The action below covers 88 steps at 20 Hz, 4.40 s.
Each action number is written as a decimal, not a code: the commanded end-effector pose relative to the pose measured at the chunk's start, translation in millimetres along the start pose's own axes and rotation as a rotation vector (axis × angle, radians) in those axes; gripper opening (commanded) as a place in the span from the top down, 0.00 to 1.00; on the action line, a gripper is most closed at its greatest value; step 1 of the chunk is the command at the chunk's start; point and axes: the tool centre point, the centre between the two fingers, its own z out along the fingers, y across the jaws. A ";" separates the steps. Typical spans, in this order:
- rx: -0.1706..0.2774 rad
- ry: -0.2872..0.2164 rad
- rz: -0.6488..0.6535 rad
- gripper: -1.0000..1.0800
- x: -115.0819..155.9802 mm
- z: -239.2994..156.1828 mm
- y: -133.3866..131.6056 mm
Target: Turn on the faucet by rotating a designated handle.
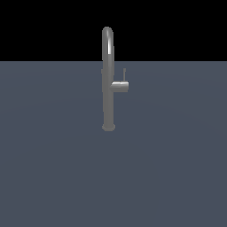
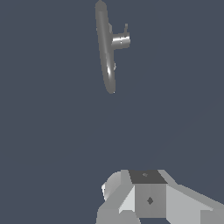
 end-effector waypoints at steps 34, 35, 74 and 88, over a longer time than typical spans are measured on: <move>0.295 -0.350 0.327 1.00 123.0 24.4 -14.4; 0.309 -0.366 0.342 1.00 128.5 26.5 -14.3; 0.966 -1.122 1.047 1.00 312.1 210.0 17.3; 1.076 -1.248 1.168 1.00 324.0 254.1 16.5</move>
